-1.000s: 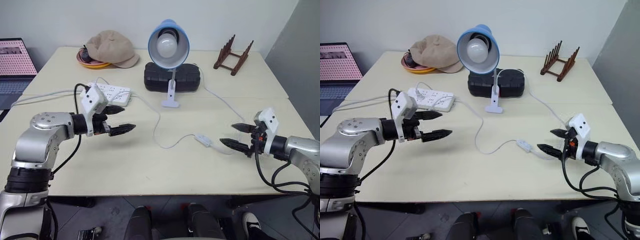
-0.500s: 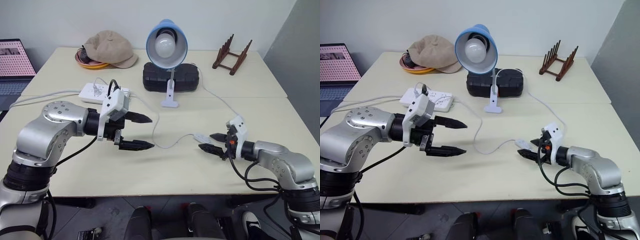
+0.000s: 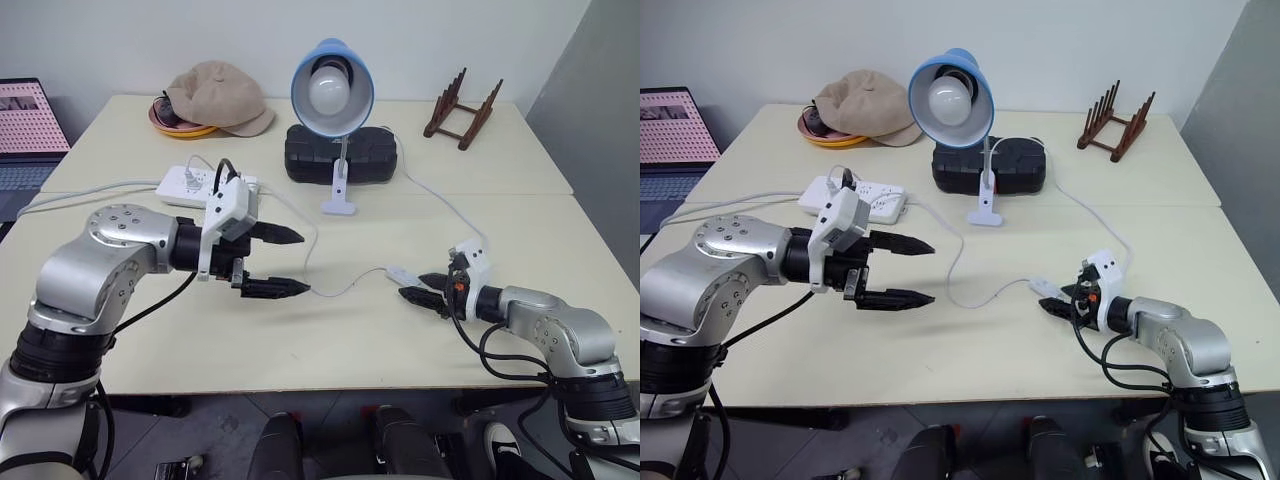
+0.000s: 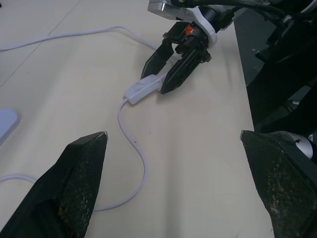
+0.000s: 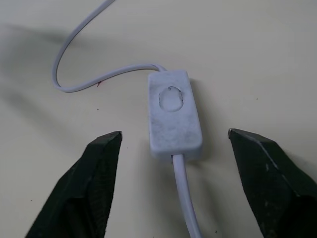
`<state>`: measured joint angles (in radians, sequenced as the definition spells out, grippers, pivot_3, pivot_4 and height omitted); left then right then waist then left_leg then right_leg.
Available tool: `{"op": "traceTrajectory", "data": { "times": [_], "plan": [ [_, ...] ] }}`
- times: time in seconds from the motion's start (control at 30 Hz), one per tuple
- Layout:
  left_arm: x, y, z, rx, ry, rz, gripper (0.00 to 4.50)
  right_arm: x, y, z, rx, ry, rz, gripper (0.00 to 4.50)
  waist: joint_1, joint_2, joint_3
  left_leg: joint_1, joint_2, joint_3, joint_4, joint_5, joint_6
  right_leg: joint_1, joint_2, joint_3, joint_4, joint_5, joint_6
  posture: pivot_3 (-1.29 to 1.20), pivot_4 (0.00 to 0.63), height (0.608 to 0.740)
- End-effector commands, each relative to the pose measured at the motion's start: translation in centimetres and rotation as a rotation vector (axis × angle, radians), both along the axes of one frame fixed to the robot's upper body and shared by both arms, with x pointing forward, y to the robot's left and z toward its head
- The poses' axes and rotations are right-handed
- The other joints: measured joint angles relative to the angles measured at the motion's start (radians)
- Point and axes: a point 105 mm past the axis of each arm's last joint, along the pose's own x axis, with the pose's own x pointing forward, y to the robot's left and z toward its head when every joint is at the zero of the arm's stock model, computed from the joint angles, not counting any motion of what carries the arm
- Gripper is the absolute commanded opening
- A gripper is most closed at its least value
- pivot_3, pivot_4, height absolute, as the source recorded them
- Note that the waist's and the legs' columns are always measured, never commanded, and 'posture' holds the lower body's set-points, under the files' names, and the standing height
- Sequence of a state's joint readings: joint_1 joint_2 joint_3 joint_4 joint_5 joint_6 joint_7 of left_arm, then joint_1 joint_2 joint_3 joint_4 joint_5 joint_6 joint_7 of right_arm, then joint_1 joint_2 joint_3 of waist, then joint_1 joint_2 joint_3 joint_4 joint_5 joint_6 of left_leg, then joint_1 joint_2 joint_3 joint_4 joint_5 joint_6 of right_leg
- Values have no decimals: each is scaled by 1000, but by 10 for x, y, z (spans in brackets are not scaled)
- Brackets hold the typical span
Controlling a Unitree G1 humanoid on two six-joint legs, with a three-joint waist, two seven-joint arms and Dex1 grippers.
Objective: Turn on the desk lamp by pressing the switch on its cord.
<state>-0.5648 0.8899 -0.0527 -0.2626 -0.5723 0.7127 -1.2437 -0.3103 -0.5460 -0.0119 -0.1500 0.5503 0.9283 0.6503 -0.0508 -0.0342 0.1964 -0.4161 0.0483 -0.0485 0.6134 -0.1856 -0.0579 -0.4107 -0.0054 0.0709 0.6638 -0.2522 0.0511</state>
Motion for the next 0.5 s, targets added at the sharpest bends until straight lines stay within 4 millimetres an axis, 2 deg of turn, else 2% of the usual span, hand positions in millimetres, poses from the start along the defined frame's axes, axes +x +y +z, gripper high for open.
{"op": "traceTrajectory", "data": {
  "times": [0.03,0.17,0.23,0.43,0.47,0.5],
  "plan": [
    [-5,-2,9,-11,-40,-13,4500,2,0,9,20,-26,6,2523,0,0,0,0,0,0,0,0,0,0,0,0,0,0,0,0,150,740],
    [-5,-1,9,-10,-39,-6,4500,3,1,8,22,-25,6,1449,0,0,0,0,0,0,0,0,0,0,0,0,0,0,0,0,150,740],
    [-5,1,8,-12,-30,9,4500,4,3,11,29,-42,13,1073,0,0,0,0,0,0,0,0,0,0,0,0,0,0,0,0,150,740],
    [-5,5,-1,-57,47,112,4500,11,11,38,-31,-246,34,1063,-2,0,0,0,0,0,0,0,0,0,0,0,0,0,0,0,150,740],
    [-7,3,-2,-92,84,128,4500,12,14,48,-37,-315,30,1063,-3,0,0,0,0,0,0,0,0,0,0,0,0,0,0,0,150,740],
    [-6,-5,2,-237,179,180,4500,12,23,64,-45,-420,43,1063,-2,0,0,0,0,0,0,0,0,0,0,0,0,0,0,0,150,740]
  ]
}}
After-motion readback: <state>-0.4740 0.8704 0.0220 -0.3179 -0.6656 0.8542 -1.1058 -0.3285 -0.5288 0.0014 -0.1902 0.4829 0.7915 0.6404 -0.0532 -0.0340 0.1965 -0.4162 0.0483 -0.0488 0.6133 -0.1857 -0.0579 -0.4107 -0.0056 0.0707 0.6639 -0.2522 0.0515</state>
